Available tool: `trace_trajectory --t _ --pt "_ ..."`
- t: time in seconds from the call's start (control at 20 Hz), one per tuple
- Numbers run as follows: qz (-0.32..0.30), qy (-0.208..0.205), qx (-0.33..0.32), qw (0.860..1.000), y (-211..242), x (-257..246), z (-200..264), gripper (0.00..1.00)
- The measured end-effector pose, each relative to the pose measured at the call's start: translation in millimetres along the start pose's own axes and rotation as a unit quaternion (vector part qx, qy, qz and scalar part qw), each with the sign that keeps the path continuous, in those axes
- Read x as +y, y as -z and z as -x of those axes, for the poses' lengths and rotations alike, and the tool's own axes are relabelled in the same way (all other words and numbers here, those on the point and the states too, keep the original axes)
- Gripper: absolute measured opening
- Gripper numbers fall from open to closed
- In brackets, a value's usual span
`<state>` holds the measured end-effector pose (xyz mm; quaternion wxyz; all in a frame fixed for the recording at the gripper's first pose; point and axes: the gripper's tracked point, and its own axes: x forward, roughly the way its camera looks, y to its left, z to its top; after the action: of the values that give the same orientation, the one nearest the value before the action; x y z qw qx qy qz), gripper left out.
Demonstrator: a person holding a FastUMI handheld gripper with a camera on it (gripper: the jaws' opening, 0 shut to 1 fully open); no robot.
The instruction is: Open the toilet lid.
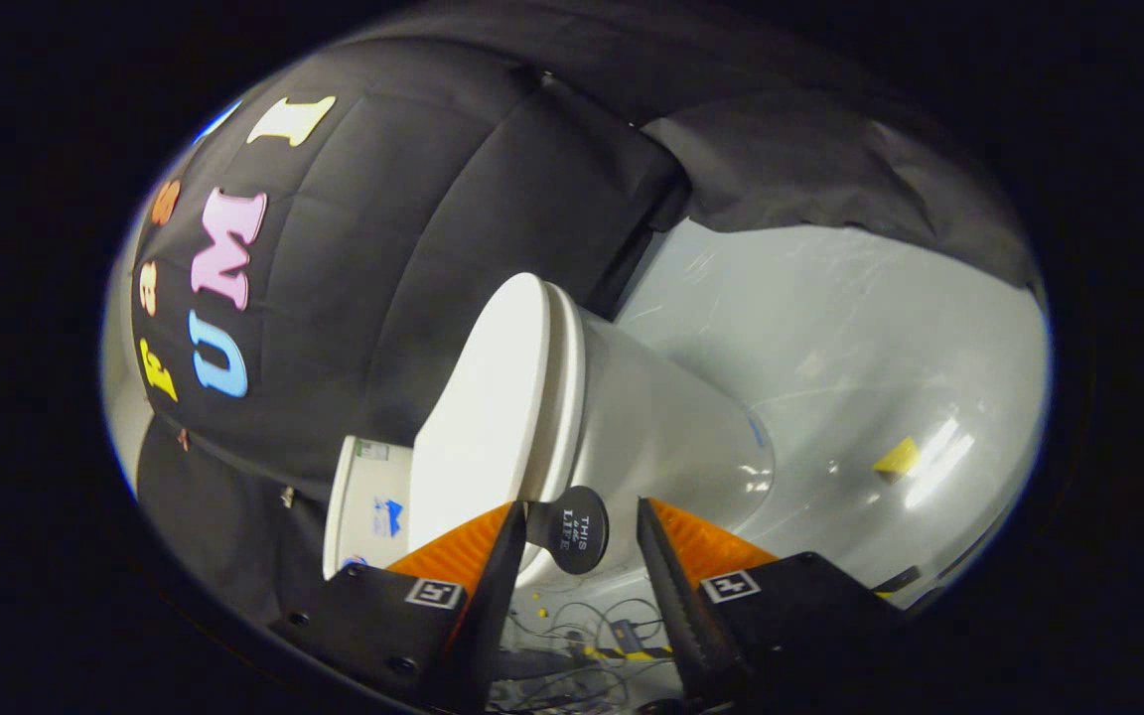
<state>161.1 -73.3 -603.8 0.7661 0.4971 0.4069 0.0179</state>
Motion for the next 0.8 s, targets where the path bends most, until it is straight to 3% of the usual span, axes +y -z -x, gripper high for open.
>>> trace_trajectory --t 0.2,0.35,0.8 --pt "-0.035 -0.023 0.004 0.999 0 5 8 0.18" --pt "-0.029 -0.019 0.013 0.999 1 19 10 0.14" --pt "0.083 0.027 -0.005 0.996 -11 85 34 0.14"
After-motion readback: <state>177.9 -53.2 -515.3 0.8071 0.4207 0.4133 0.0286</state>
